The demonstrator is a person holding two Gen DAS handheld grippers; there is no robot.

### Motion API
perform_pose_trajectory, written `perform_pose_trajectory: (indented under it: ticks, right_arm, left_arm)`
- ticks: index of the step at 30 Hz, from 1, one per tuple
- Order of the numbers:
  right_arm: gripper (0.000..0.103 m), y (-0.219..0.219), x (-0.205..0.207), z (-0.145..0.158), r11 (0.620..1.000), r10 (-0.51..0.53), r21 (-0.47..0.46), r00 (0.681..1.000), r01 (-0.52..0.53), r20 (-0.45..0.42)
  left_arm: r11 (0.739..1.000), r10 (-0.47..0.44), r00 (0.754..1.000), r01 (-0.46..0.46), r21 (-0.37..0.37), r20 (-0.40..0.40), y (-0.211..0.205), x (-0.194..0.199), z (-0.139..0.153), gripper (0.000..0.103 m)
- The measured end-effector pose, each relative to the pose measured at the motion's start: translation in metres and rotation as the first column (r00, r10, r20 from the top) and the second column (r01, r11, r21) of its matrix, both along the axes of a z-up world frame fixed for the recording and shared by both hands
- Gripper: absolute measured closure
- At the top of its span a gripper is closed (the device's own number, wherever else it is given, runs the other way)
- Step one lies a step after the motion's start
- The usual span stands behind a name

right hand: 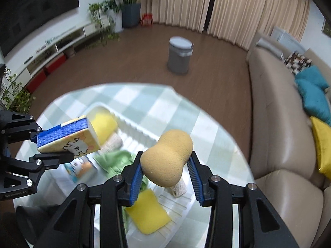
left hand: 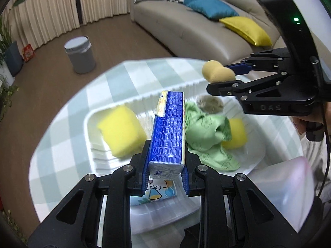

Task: Organize soft objects
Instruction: 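Carry the tissue pack and tan makeup sponge over the white tray with both tools, then release the blue tissue pack into the tray while the right tool releases the tan sponge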

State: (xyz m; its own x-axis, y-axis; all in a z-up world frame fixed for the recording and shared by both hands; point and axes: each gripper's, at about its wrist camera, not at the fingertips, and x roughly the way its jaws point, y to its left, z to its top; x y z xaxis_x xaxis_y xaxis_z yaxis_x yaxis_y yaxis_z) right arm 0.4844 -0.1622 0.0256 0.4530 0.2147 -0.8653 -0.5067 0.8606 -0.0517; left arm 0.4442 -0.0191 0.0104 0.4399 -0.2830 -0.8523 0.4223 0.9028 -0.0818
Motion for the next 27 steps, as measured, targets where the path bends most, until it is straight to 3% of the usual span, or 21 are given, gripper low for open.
perform_pose_trajectory:
  ticks: [8, 16, 17, 19, 22, 26, 27]
  right_arm:
    - [0.058, 0.0, 0.009, -0.045, 1.0, 0.007, -0.026, 0.995, -0.009, -0.104]
    - [0.053, 0.004, 0.012, -0.054, 0.999, 0.026, -0.039, 0.995, -0.03, -0.102]
    - [0.053, 0.004, 0.011, -0.054, 0.999, 0.027, -0.037, 0.995, -0.031, -0.099]
    - [0.053, 0.004, 0.011, -0.053, 0.999, 0.026, -0.027, 0.995, -0.029, -0.1]
    - [0.047, 0.002, 0.009, -0.051, 0.999, 0.023, -0.022, 0.995, -0.025, -0.096]
    - [0.025, -0.003, 0.006, -0.041, 1.0, 0.007, -0.001, 0.997, -0.007, -0.073]
    - [0.023, -0.005, 0.005, -0.037, 1.0, 0.002, 0.009, 0.998, -0.001, -0.066]
  left_arm:
    - [0.999, -0.014, 0.999, 0.016, 0.029, -0.051, -0.009, 0.011, -0.028, 0.08]
    - [1.0, 0.002, 0.998, 0.0, 0.026, -0.059, -0.009, 0.012, -0.032, 0.075]
    - [1.0, 0.009, 0.998, -0.008, 0.026, -0.06, -0.008, 0.012, -0.032, 0.072]
    - [1.0, 0.017, 0.998, -0.016, 0.023, -0.053, -0.007, 0.012, -0.032, 0.044]
    - [0.999, 0.04, 0.999, -0.04, 0.011, -0.021, -0.001, 0.009, -0.023, 0.027]
    - [0.998, 0.061, 0.998, -0.061, -0.008, 0.004, 0.006, 0.005, -0.008, 0.018]
    - [0.998, 0.068, 0.998, -0.068, -0.015, 0.011, 0.009, 0.003, -0.003, 0.011]
